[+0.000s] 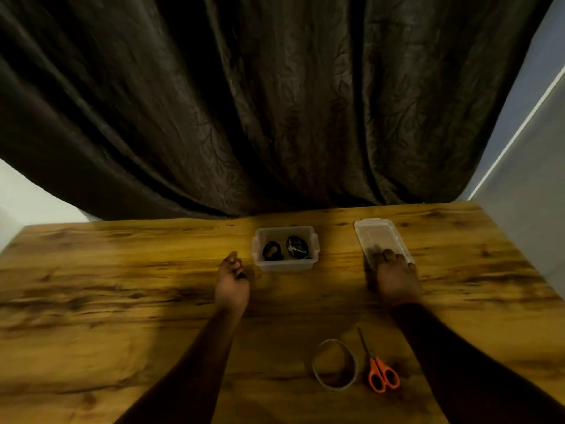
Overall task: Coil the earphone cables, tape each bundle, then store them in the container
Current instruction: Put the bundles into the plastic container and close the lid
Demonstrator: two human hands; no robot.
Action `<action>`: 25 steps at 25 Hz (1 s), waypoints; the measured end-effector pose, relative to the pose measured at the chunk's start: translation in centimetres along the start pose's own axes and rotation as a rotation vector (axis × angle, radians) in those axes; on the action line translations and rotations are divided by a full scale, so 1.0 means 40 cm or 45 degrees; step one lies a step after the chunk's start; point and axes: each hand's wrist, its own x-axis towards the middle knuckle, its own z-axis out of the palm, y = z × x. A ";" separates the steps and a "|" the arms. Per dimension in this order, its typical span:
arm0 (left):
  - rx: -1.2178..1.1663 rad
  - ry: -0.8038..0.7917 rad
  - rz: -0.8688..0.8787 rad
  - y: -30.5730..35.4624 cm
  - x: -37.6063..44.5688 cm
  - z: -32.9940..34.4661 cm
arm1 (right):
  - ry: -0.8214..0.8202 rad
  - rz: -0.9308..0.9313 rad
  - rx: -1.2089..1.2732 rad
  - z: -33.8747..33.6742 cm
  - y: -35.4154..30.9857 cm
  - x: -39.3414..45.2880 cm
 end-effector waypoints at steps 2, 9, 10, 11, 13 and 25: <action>-0.062 -0.041 -0.008 0.004 0.008 -0.003 | 0.162 -0.039 0.081 -0.027 -0.023 -0.008; 0.554 -0.156 0.168 0.059 -0.045 0.019 | 0.463 -0.276 1.078 -0.140 -0.158 -0.016; 0.672 -0.163 0.276 0.064 -0.045 0.021 | 0.420 -0.315 1.169 -0.158 -0.177 -0.022; 0.717 -0.161 0.352 0.080 -0.048 0.025 | 0.380 -0.349 1.232 -0.174 -0.196 -0.027; 0.716 -0.143 0.485 0.106 -0.043 0.032 | 0.310 -0.394 1.310 -0.208 -0.231 -0.037; 0.909 -0.109 0.455 0.141 -0.037 0.064 | 0.260 0.286 2.012 -0.222 -0.336 0.047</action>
